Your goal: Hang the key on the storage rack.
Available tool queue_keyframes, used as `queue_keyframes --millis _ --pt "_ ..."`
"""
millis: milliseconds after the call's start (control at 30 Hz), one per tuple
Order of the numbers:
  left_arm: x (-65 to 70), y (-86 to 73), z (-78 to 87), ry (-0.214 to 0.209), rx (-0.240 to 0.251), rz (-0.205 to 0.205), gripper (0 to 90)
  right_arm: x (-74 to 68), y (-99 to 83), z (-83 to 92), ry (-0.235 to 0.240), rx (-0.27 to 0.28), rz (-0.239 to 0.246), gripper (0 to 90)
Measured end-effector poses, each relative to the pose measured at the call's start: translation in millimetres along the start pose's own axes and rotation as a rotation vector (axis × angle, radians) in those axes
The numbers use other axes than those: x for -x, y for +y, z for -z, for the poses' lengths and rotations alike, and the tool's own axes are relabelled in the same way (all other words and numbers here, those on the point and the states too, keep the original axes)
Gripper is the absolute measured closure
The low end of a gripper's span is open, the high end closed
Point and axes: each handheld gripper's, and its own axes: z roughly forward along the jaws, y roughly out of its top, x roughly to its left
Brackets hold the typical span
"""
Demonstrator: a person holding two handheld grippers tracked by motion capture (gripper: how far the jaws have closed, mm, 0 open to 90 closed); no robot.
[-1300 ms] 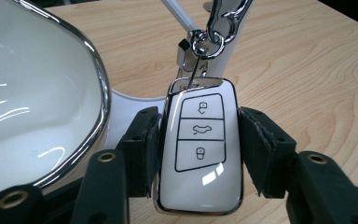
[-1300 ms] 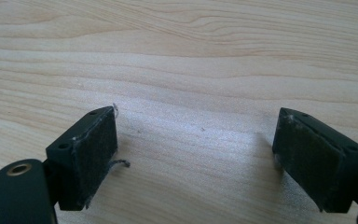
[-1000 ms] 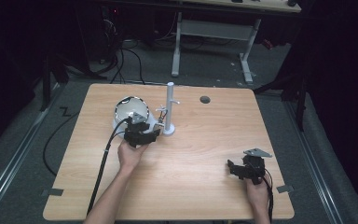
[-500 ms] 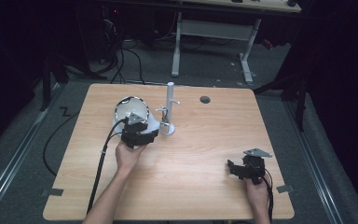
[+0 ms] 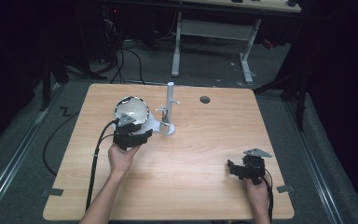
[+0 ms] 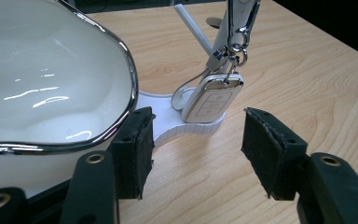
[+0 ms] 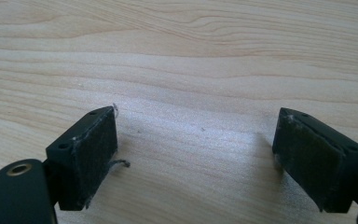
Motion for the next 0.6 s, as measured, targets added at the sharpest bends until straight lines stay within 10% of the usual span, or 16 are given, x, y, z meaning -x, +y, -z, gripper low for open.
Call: queue_keyframes --millis 600 --pt "-8.7 -8.4 22.9 0.012 0.037 0.031 43.6 0.1 0.0 0.0 0.0 0.0 0.001 14.0"
